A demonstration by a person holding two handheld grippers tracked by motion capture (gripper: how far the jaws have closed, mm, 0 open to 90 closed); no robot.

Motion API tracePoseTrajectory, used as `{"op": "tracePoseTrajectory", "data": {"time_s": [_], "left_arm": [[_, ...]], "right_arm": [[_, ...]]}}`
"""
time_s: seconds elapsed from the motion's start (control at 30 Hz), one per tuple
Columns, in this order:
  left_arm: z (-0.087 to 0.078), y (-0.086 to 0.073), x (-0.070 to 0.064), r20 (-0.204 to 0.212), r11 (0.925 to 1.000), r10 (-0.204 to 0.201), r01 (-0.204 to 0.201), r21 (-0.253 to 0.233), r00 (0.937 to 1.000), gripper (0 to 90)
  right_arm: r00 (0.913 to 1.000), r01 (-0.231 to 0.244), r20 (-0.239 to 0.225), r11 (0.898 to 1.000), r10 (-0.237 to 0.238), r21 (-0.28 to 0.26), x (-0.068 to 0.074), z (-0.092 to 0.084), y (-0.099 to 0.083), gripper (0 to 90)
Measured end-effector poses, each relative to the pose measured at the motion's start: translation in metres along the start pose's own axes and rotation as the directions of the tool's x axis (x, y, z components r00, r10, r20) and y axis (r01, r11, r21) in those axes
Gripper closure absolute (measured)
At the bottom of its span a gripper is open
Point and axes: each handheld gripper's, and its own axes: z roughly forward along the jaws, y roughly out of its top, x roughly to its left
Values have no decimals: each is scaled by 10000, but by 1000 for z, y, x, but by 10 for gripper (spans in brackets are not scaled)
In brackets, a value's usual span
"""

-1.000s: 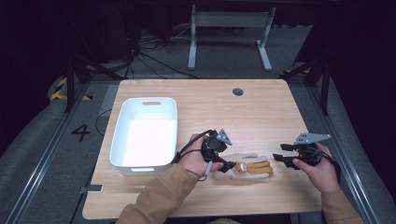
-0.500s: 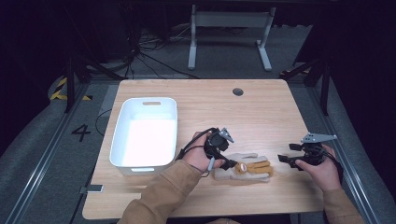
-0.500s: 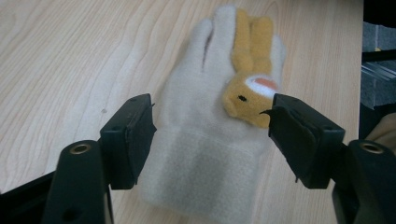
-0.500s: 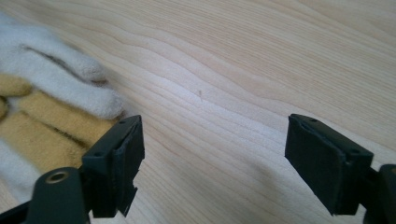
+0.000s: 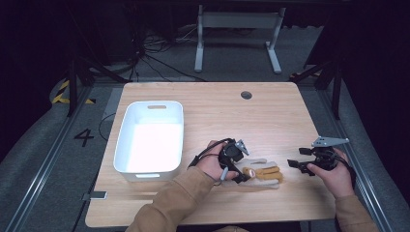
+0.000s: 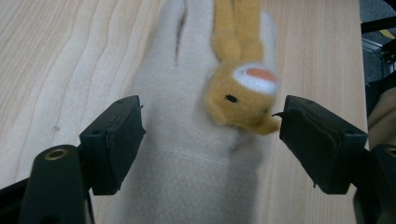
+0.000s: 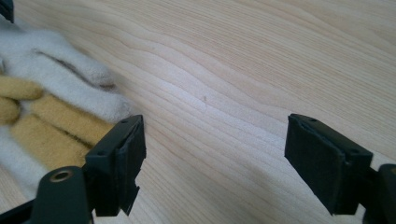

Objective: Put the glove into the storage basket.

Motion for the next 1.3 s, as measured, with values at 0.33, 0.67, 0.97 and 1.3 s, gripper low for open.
{"op": "tracePoseTrajectory", "data": {"time_s": [0.33, 0.67, 0.97, 1.3], "left_arm": [[17, 1, -4, -226, 9976, 377, -363, 584, 9990, 191], [30, 3, -3, -241, 9959, 549, -530, 729, 9982, 160], [28, 8, -7, -575, 9933, 651, -592, 988, 9962, 167], [27, 9, -6, -844, 9895, 639, -521, 1350, 9944, 159]], "right_arm": [[9996, 90, -270, 9995, -98, -301, 1, 4, -1, 192], [9981, -242, -574, 9985, 214, -498, -2, 4, -4, 189], [9986, -242, -473, 9986, 220, -463, -2, 6, -5, 180], [9985, -199, -515, 9987, 175, -462, -2, 6, -4, 176]]}}
